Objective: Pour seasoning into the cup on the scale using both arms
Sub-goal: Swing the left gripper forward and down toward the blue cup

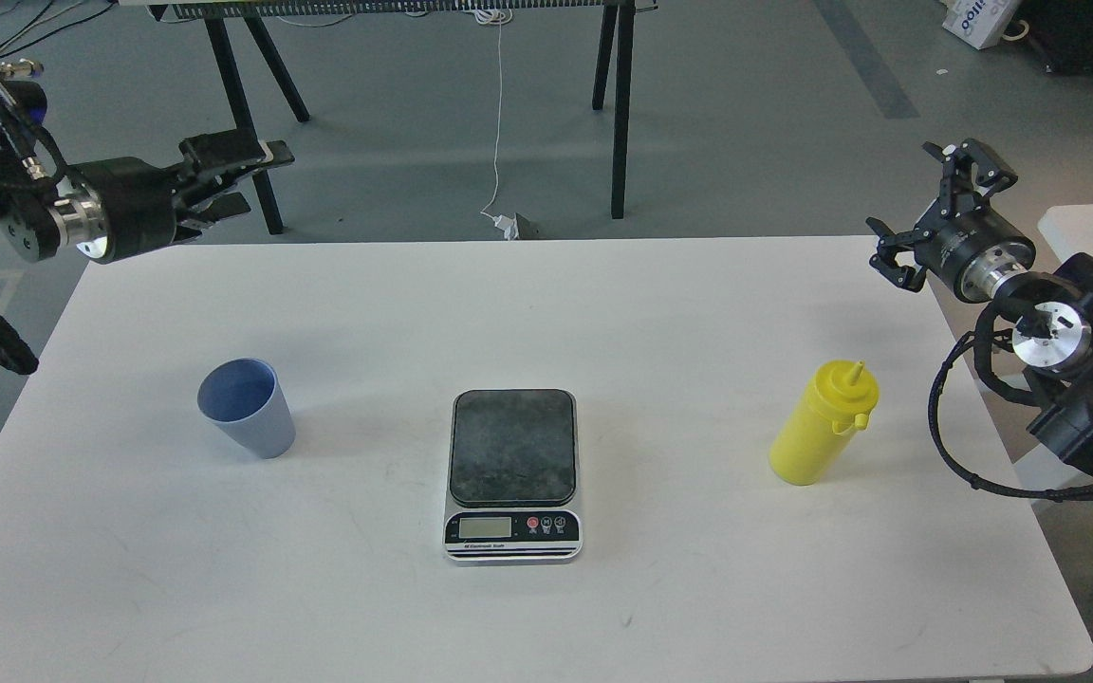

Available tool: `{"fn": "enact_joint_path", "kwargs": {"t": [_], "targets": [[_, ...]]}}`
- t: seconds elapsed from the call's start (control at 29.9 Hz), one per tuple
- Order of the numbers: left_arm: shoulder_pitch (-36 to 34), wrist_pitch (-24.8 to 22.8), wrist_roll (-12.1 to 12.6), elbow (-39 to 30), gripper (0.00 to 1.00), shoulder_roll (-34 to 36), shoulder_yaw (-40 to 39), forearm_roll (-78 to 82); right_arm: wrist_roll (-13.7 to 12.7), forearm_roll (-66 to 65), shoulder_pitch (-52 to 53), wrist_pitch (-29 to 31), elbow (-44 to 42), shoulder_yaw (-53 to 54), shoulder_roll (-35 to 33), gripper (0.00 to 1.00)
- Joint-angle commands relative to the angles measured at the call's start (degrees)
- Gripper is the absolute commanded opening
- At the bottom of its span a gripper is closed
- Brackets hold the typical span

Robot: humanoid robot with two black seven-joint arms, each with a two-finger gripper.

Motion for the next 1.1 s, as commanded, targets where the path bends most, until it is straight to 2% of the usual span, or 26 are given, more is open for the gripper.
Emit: {"fn": "enact_joint_path", "kwargs": {"t": [0.0, 0.17, 0.47, 0.6, 0.7, 0.87, 1.04, 1.07], "targets": [[0.5, 0.0, 0.2, 1.0, 0.99, 0.1, 0.5, -1.3, 0.0, 0.0, 0.0, 0.0, 0.0, 0.0, -0.2, 1.00], [-0.1, 0.0, 0.0, 1.2, 0.99, 0.8, 0.6, 2.9, 0.0, 0.0, 0.0, 0.0, 0.0, 0.0, -0.4, 1.00], [-2.7, 0.0, -0.7, 0.9, 0.99, 1.4, 0.6, 20.3, 0.0, 0.0, 0.0, 0.0, 0.0, 0.0, -0.4, 1.00], [-1.9, 0.0, -0.7, -0.3, 0.99, 1.5, 0.8, 24.4, 0.0, 0.0, 0.0, 0.0, 0.0, 0.0, -0.4, 1.00], [-2.0, 0.0, -0.8, -3.9, 0.99, 1.5, 2.2, 31.7, 0.0, 0.0, -0.1, 0.0, 0.0, 0.0, -0.4, 1.00], [-2.8, 0.0, -5.7, -7.9, 0.99, 1.0, 6.2, 46.1, 0.0, 0.0, -0.4, 0.0, 0.0, 0.0, -0.4, 1.00], [-3.9, 0.0, -8.8, -8.7, 0.99, 0.8, 8.8, 56.0, 0.0, 0.0, -0.6, 0.0, 0.0, 0.0, -0.5, 1.00], [-5.1, 0.0, -10.7, -8.7, 0.99, 0.8, 10.2, 57.8, 0.0, 0.0, -0.6, 0.0, 0.0, 0.0, -0.5, 1.00]]}}
